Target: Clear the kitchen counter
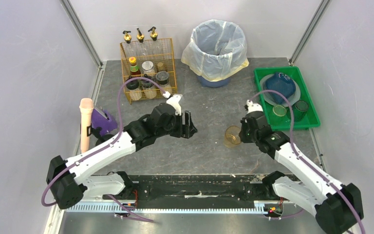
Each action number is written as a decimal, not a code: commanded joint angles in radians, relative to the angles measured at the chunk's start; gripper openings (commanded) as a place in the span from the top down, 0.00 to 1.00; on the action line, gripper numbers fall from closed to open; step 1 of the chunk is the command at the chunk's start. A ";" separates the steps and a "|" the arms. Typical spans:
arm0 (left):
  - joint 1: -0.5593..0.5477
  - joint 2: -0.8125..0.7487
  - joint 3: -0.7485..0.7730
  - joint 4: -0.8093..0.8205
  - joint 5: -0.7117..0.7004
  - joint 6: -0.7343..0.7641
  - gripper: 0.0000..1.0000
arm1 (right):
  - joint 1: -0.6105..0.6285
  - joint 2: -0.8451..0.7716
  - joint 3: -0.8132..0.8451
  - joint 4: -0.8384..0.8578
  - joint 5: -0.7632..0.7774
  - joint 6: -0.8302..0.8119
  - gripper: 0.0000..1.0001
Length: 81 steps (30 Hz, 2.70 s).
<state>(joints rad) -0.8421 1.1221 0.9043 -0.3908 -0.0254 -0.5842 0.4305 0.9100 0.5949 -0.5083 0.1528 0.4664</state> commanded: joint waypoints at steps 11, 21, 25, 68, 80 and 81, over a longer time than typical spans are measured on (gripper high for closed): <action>-0.107 0.257 0.172 0.138 -0.118 -0.051 0.37 | 0.394 0.242 0.241 0.071 0.283 0.084 0.99; -0.153 0.387 0.214 0.130 -0.136 -0.033 0.63 | 0.459 0.303 0.296 0.073 0.322 0.073 0.97; -0.162 0.417 0.243 0.102 -0.159 -0.018 0.85 | 0.462 0.305 0.291 0.092 0.303 0.068 0.90; 0.082 -0.081 -0.399 1.261 0.199 -0.524 0.98 | 0.039 -0.013 -0.374 1.752 -0.653 0.726 0.02; 0.024 -0.024 -0.359 1.317 0.224 -0.482 0.98 | 0.042 0.102 -0.311 1.984 -0.683 0.833 0.02; 0.019 -0.018 -0.356 1.317 0.225 -0.477 0.98 | 0.042 0.116 -0.310 2.016 -0.687 0.850 0.02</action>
<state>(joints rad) -0.8066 1.0889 0.4942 0.8272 0.1730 -1.0618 0.4721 0.9939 0.2386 1.3304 -0.5083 1.2518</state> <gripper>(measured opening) 0.048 0.980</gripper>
